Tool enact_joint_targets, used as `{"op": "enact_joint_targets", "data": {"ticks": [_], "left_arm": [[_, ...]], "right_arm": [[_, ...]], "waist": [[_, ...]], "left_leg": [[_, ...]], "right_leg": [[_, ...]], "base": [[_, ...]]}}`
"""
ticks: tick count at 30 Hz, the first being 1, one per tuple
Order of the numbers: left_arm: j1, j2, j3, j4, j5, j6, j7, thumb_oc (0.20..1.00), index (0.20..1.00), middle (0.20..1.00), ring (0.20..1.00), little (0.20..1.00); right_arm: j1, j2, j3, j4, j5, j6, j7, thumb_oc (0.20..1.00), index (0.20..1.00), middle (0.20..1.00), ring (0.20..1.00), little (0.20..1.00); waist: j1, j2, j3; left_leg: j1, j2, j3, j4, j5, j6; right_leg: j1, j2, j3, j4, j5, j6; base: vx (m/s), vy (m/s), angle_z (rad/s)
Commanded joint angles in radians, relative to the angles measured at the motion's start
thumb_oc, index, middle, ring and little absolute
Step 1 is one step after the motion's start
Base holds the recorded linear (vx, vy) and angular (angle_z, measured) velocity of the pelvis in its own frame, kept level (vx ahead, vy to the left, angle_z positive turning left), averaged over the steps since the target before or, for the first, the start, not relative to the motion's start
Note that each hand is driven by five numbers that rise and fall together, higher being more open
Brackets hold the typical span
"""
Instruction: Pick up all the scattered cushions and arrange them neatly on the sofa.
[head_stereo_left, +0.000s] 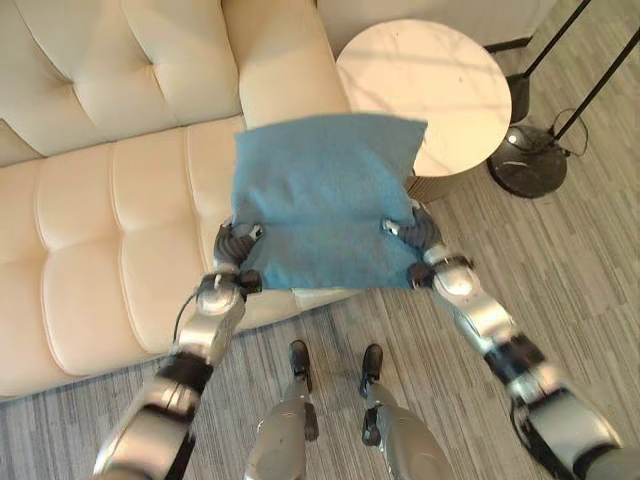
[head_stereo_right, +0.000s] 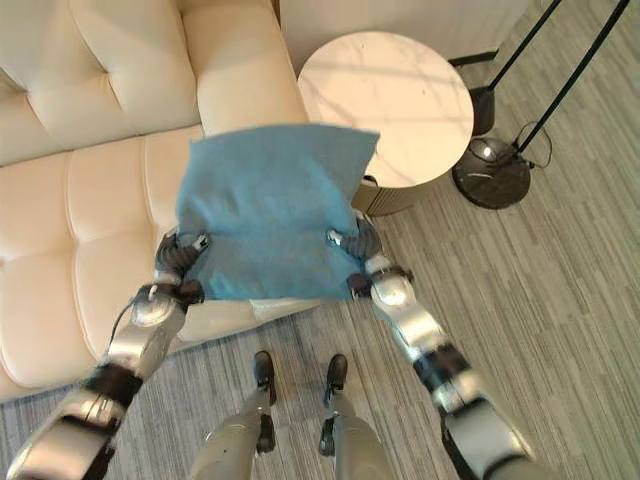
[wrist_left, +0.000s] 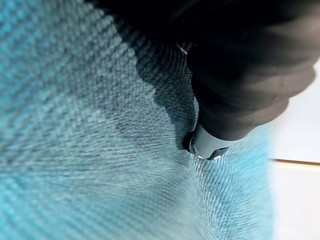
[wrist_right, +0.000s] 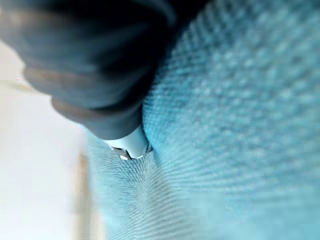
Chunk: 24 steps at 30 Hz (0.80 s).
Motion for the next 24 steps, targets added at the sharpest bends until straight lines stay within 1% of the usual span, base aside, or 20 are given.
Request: {"op": "enact_joint_targets", "data": {"ticks": [1,2,5,8,10,11,12,14,15,16,17,18,19,20,21,22,23,24], "left_arm": [[0.004,-0.069,-0.009,-0.128,0.085,-0.085,-0.119,0.2,0.2,0.2,0.2,0.2],[0.143,-0.058,0.044,-0.242,0.116,-0.08,-0.165,0.2,0.2,0.2,0.2,0.2],[0.248,-0.049,0.091,-0.353,0.123,-0.083,-0.193,0.2,0.2,0.2,0.2,0.2],[0.312,-0.04,0.115,-0.446,0.136,-0.091,-0.203,0.2,0.2,0.2,0.2,0.2],[0.314,-0.038,0.109,-0.465,0.131,-0.095,-0.201,0.2,0.2,0.2,0.2,0.2],[0.306,-0.033,0.101,-0.466,0.133,-0.098,-0.2,0.2,0.2,0.2,0.2,0.2],[0.298,-0.028,0.097,-0.467,0.133,-0.101,-0.202,0.2,0.2,0.2,0.2,0.2],[0.278,-0.02,0.087,-0.472,0.128,-0.106,-0.206,0.2,0.2,0.2,0.2,0.2],[0.28,-0.017,0.086,-0.473,0.123,-0.108,-0.211,0.2,0.2,0.2,0.2,0.2],[0.283,-0.018,0.083,-0.471,0.128,-0.112,-0.205,0.2,0.2,0.2,0.2,0.2],[0.283,-0.02,0.08,-0.478,0.119,-0.11,-0.208,0.2,0.2,0.2,0.2,0.2],[0.284,-0.02,0.08,-0.478,0.119,-0.11,-0.208,0.2,0.2,0.2,0.2,0.2],[0.287,-0.022,0.082,-0.479,0.121,-0.109,-0.209,0.2,0.2,0.2,0.2,0.2],[0.276,-0.034,0.065,-0.48,0.111,-0.108,-0.21,0.2,0.2,0.2,0.2,0.2],[0.275,-0.035,0.064,-0.481,0.111,-0.108,-0.21,0.2,0.2,0.2,0.2,0.2],[0.271,-0.04,0.058,-0.479,0.109,-0.106,-0.21,0.2,0.2,0.2,0.2,0.2],[0.26,-0.051,0.043,-0.478,0.11,-0.1,-0.218,0.2,0.2,0.2,0.2,0.2],[0.259,-0.052,0.044,-0.478,0.11,-0.1,-0.218,0.2,0.2,0.2,0.2,0.2]], "right_arm": [[0.047,0.051,0.001,-0.15,-0.049,-0.129,0.13,0.2,0.2,0.2,0.2,0.2],[0.186,0.037,-0.071,-0.258,-0.057,-0.139,0.172,0.2,0.2,0.2,0.2,0.2],[0.287,0.05,-0.12,-0.354,-0.018,-0.15,0.211,0.2,0.2,0.2,0.2,0.2],[0.335,0.062,-0.152,-0.441,-0.008,-0.172,0.222,0.2,0.2,0.2,0.2,0.2],[0.33,0.079,-0.15,-0.457,0.002,-0.184,0.214,0.2,0.2,0.2,0.2,0.2],[0.33,0.084,-0.156,-0.466,0.001,-0.194,0.204,0.2,0.2,0.2,0.2,0.2],[0.336,0.086,-0.17,-0.481,-0.002,-0.199,0.198,0.2,0.2,0.2,0.2,0.2],[0.346,0.077,-0.194,-0.5,-0.012,-0.217,0.184,0.2,0.2,0.2,0.2,0.2],[0.356,0.072,-0.204,-0.507,-0.018,-0.216,0.182,0.2,0.2,0.2,0.2,0.2],[0.366,0.073,-0.212,-0.516,-0.023,-0.225,0.178,0.2,0.2,0.2,0.2,0.2],[0.363,0.068,-0.216,-0.517,-0.025,-0.221,0.176,0.2,0.2,0.2,0.2,0.2],[0.363,0.068,-0.216,-0.517,-0.025,-0.221,0.176,0.2,0.2,0.2,0.2,0.2],[0.351,0.061,-0.219,-0.518,-0.027,-0.225,0.17,0.2,0.2,0.2,0.2,0.2],[0.348,0.034,-0.232,-0.504,-0.032,-0.227,0.153,0.2,0.2,0.2,0.2,0.2],[0.348,0.033,-0.232,-0.503,-0.032,-0.227,0.153,0.2,0.2,0.2,0.2,0.2],[0.342,0.024,-0.234,-0.495,-0.04,-0.227,0.144,0.2,0.2,0.2,0.2,0.2],[0.334,-0.001,-0.239,-0.485,-0.072,-0.214,0.123,0.2,0.2,0.2,0.2,0.2],[0.334,-0.001,-0.239,-0.484,-0.072,-0.214,0.123,0.2,0.2,0.2,0.2,0.2]], "waist": [[-0.016,0.009,-0.129],[-0.02,0.016,-0.172],[-0.021,0.02,-0.194],[-0.023,0.021,-0.178],[-0.021,0.024,-0.152],[-0.022,0.026,-0.133],[-0.026,0.027,-0.121],[-0.026,0.036,-0.128],[-0.025,0.041,-0.138],[-0.021,0.039,-0.147],[-0.015,0.043,-0.158],[-0.017,0.042,-0.157],[0.01,0.042,-0.172],[0.007,0.061,-0.157],[0.004,0.063,-0.157],[0.001,0.069,-0.148],[-0.02,0.067,-0.136],[-0.019,0.07,-0.136]], "left_leg": [[0.05,-0.024,-0.049,0.0,-0.111,-0.027],[0.091,-0.03,-0.051,-0.001,-0.124,-0.022],[0.12,-0.033,-0.057,0.004,-0.139,-0.017],[0.126,-0.032,-0.049,0.013,-0.142,-0.006],[0.117,-0.024,-0.042,0.018,-0.135,0.002],[0.103,-0.018,-0.045,0.024,-0.124,0.004],[0.082,-0.017,-0.059,0.033,-0.116,0.006],[0.005,-0.014,-0.099,0.055,-0.076,0.003],[-0.012,-0.014,-0.116,0.055,-0.067,0.002],[-0.024,-0.02,-0.14,0.047,-0.041,-0.007],[-0.044,-0.021,-0.158,0.047,-0.026,-0.017],[-0.043,-0.022,-0.16,0.047,-0.026,-0.017],[-0.076,-0.033,-0.181,0.037,0.015,-0.057],[-0.153,-0.039,-0.184,0.064,0.058,-0.118],[-0.156,-0.039,-0.188,0.067,0.057,-0.119],[-0.169,-0.036,-0.176,0.085,0.059,-0.128],[-0.152,-0.02,-0.111,0.13,0.02,-0.101],[-0.155,-0.018,-0.112,0.131,0.021,-0.101]], "right_leg": [[0.041,-0.047,0.011,0.052,-0.131,0.092],[0.082,-0.05,0.011,0.046,-0.14,0.095],[0.106,-0.052,0.011,0.056,-0.155,0.097],[0.09,-0.058,0.015,0.111,-0.154,0.104],[0.051,-0.064,0.025,0.186,-0.144,0.116],[0.034,-0.061,0.044,0.223,-0.152,0.115],[0.022,-0.052,0.076,0.276,-0.175,0.113],[0.02,-0.013,0.139,0.374,-0.218,0.098],[0.022,-0.001,0.152,0.405,-0.227,0.091],[0.047,0.025,0.18,0.43,-0.248,0.089],[0.07,0.044,0.192,0.385,-0.294,0.065],[0.074,0.043,0.19,0.382,-0.295,0.064],[0.139,0.065,0.17,0.279,-0.359,0.022],[0.168,0.101,0.149,0.163,-0.351,-0.013],[0.169,0.102,0.146,0.161,-0.35,-0.014],[0.168,0.1,0.131,0.159,-0.345,-0.017],[0.157,0.077,0.087,0.161,-0.327,-0.014],[0.155,0.079,0.087,0.16,-0.324,-0.015]], "base": [[0.18,0.057,-0.12],[0.16,0.068,-0.1],[0.06,0.058,0.0],[-0.12,0.066,-0.02],[-0.26,-0.001,-0.12],[-0.34,-0.039,-0.21],[-0.36,-0.057,-0.13],[-0.34,-0.104,0.19],[-0.28,-0.166,0.64],[-0.18,-0.123,1.08],[-0.1,-0.098,1.08],[-0.12,-0.153,1.07],[-0.39,-0.311,1.04],[-0.4,-0.311,0.96],[-0.36,-0.183,1.4],[-0.25,0.005,1.51],[-0.25,0.007,1.32],[-0.26,0.03,0.85]]}}
